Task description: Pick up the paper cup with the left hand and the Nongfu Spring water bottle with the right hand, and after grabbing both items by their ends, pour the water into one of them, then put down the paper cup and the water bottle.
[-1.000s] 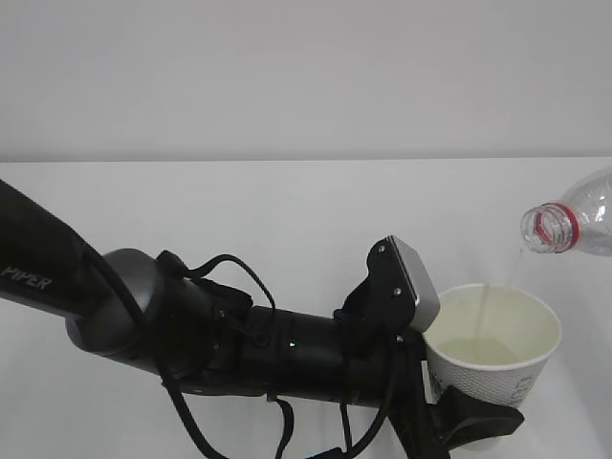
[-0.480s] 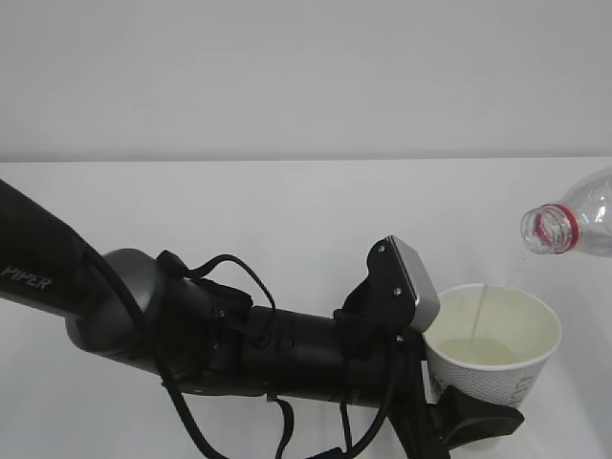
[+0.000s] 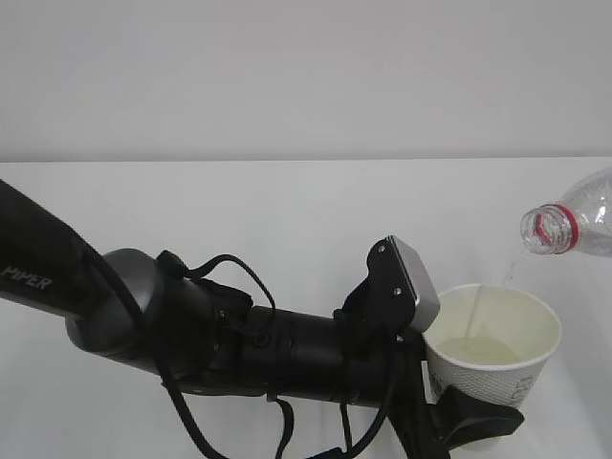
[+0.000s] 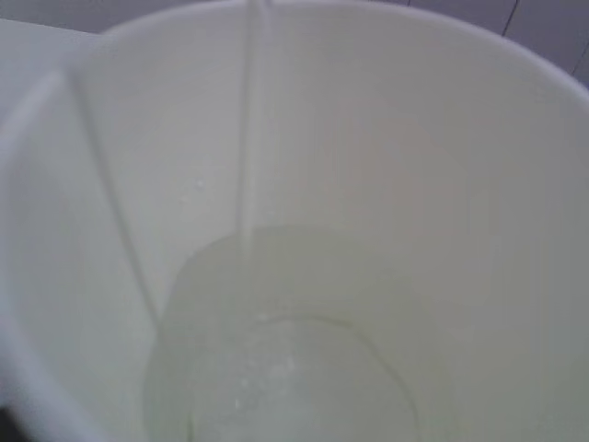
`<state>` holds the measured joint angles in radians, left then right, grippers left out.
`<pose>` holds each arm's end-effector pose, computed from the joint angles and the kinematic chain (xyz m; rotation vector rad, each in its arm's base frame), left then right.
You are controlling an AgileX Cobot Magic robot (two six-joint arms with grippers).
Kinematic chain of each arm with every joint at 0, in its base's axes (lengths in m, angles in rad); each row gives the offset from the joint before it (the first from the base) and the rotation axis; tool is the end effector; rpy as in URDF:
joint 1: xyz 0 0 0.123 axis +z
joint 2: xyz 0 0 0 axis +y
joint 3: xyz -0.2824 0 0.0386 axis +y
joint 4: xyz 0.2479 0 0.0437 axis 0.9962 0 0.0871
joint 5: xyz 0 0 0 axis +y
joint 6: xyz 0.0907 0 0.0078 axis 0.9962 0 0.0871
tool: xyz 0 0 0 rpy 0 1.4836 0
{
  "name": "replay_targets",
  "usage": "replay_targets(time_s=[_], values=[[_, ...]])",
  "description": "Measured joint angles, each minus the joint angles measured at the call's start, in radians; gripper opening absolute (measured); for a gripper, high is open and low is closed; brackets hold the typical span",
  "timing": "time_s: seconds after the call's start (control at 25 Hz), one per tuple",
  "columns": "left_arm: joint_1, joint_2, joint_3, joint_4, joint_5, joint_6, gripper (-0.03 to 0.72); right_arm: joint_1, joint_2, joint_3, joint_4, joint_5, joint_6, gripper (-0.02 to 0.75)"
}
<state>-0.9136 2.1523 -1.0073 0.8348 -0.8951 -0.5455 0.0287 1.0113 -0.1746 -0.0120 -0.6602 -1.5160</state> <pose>0.2022 -0.3481 0.1037 1.3187 1.5560 -1.1484 0.1719 0.0056 0.2198 -1.2577 1.2702 -1.1075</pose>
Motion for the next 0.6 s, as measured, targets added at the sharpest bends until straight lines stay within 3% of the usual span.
replay_targets(time_s=[0.6], values=[[0.000,0.000,0.000,0.000,0.000,0.000,0.543,0.000,0.000,0.000,0.000,0.000,-0.002,0.401]])
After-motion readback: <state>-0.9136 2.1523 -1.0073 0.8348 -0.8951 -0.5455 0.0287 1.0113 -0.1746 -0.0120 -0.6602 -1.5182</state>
